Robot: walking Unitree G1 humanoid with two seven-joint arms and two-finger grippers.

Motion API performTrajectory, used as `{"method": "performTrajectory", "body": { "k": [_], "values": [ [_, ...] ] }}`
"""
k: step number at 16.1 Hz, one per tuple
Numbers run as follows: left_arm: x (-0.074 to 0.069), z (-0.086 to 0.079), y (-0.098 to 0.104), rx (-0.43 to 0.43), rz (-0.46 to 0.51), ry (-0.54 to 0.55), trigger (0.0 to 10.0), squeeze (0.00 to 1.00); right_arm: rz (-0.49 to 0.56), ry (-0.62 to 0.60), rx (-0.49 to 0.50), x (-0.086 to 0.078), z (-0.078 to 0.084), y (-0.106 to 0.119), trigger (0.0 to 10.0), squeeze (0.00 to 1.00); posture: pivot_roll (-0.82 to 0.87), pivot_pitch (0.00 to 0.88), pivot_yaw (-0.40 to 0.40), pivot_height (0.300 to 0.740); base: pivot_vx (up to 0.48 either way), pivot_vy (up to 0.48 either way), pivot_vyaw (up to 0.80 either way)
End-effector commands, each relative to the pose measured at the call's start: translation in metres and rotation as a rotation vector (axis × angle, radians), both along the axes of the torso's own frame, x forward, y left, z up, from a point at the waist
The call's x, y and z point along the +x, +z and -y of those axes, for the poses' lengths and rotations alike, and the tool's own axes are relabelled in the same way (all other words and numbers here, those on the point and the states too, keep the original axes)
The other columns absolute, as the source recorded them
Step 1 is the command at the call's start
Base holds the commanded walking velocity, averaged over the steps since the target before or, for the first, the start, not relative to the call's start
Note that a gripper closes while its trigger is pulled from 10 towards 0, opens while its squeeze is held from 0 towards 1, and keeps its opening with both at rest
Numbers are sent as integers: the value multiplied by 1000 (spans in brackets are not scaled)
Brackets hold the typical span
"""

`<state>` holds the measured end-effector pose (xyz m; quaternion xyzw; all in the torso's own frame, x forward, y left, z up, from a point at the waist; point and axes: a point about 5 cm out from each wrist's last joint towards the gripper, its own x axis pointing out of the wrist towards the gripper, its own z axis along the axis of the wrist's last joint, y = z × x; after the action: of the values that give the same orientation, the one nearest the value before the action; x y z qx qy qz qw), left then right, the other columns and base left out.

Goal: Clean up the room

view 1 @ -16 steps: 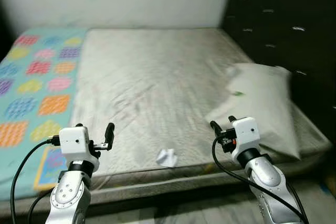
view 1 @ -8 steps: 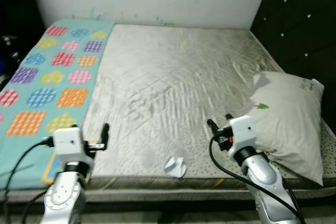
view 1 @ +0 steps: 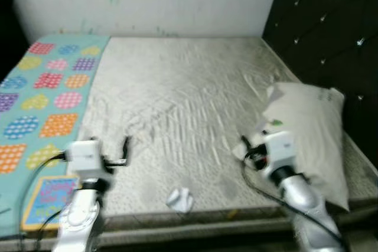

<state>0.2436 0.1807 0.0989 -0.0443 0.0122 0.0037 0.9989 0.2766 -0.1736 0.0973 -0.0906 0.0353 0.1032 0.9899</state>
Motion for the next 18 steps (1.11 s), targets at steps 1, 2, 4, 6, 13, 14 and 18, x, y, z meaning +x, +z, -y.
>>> {"method": "performTrajectory", "body": {
  "k": [1,2,4,6,13,14,18],
  "values": [
    [-2,-9,-1,25,-10,21,10000,0,17,17,8,2,-6,4,10000,0,-68,12,-53,740,0,0,0],
    [-2,-9,-1,27,-11,19,10000,0,18,16,9,2,-6,4,10000,0,-68,12,-53,740,0,0,0],
    [-2,-10,-1,29,-13,25,10000,0,18,16,10,3,-5,4,10000,0,-67,10,-53,740,0,0,0],
    [-3,-10,-2,36,-18,32,10000,0,18,18,12,3,-5,4,10000,0,-64,8,-56,740,0,0,0],
    [-30,-33,-14,71,-96,101,10000,0,-66,18,83,-7,3,-2,10000,0,-55,46,-50,740,0,0,0],
    [-37,-37,-15,81,-106,114,10000,0,-81,11,89,-11,8,-3,10000,0,-52,52,-52,740,0,0,0],
    [-48,-37,-15,82,-117,128,10000,0,-134,34,81,-23,16,-9,10000,0,-42,74,-65,740,0,0,0]
  ]
}}
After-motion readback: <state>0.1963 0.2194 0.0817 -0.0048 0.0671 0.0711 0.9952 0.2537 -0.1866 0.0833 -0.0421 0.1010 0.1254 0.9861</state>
